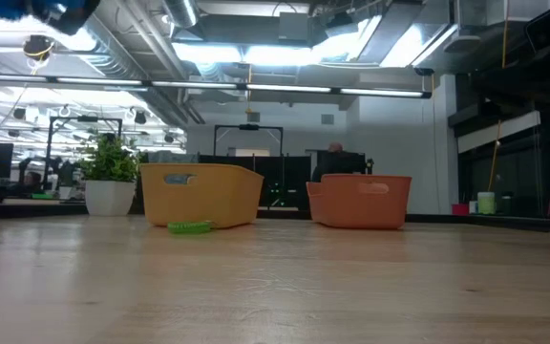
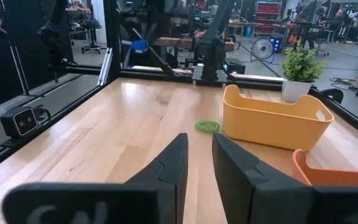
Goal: Sort items
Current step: Put the blue keychain into the yellow bin
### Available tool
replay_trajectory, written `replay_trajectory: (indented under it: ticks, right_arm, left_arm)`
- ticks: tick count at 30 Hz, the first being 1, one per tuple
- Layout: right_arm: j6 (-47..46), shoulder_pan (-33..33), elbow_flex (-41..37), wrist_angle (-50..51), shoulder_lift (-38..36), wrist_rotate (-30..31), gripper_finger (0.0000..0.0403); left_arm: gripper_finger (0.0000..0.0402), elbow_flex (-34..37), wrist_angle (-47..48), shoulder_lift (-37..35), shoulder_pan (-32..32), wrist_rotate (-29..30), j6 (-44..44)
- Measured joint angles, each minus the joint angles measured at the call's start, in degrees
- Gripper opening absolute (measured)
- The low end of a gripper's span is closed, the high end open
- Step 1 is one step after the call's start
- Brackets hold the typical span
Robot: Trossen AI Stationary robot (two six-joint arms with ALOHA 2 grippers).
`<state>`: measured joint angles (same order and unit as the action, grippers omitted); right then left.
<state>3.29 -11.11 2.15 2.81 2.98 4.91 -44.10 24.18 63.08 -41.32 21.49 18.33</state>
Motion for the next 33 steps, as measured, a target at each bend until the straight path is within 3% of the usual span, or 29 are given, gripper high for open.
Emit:
replay_trajectory:
  ticks: [15,33]
  right_arm:
    - [0.00,-0.01,0.00,0.00,0.00,0.00,0.0075]
    - [0.00,0.01,0.00,0.00,0.00,0.00,0.0075]
  left_arm:
    - [0.0006,0.00,0.00,-9.99,0.58,5.26,-12.97]
    - [0.0007,-0.01,0.02,-10.20,15.37,1.93,-16.15]
